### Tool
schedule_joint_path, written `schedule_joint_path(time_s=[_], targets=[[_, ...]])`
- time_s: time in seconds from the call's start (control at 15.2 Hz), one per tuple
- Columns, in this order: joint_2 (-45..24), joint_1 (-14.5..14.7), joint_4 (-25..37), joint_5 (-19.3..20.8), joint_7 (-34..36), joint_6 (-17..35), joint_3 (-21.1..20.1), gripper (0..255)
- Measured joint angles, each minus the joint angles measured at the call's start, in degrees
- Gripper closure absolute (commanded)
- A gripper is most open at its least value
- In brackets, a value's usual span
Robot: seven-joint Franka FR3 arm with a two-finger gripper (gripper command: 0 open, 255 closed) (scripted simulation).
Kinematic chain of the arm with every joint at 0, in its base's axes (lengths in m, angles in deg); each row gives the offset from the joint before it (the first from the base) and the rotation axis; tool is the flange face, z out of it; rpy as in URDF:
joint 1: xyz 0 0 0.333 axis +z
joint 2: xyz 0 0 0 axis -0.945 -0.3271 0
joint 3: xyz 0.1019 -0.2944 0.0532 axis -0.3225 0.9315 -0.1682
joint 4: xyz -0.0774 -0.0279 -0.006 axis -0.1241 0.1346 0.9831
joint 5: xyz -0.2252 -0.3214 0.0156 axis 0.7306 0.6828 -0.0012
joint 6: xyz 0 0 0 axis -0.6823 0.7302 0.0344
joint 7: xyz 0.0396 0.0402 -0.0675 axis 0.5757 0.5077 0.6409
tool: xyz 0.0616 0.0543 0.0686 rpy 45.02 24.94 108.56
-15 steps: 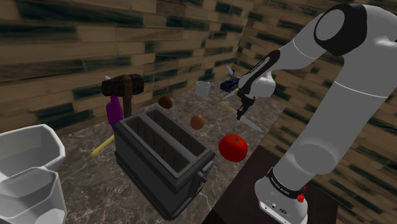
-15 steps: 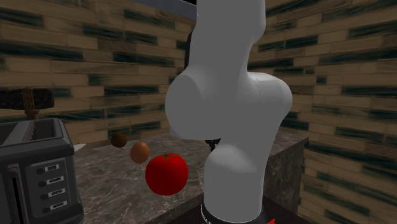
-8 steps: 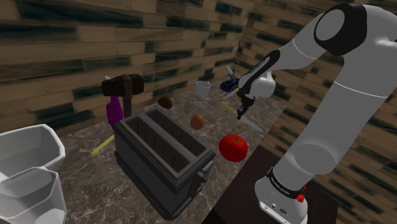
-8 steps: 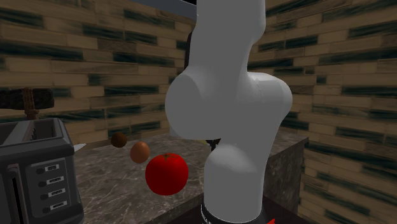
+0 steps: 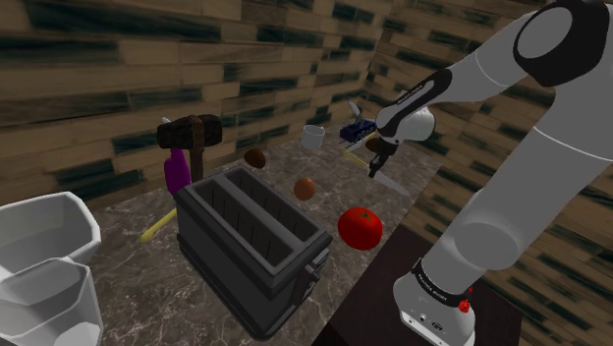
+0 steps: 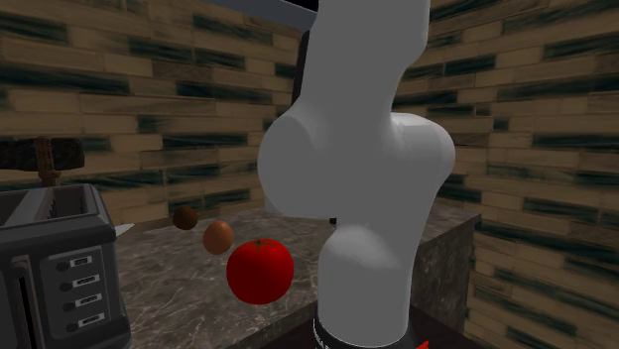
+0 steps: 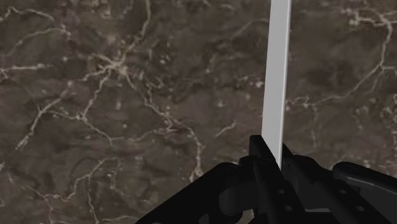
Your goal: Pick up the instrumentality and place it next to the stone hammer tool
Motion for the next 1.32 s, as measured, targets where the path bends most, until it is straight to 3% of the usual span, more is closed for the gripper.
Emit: schedule_joint_path(time_s=[0.53, 1.32], targets=[[6.94, -0.91, 1.34, 6.52, 4.98, -7.08, -0.67, 255], [14.44, -2.29, 5.18, 10.72, 8.28, -17.63, -2.77, 255]])
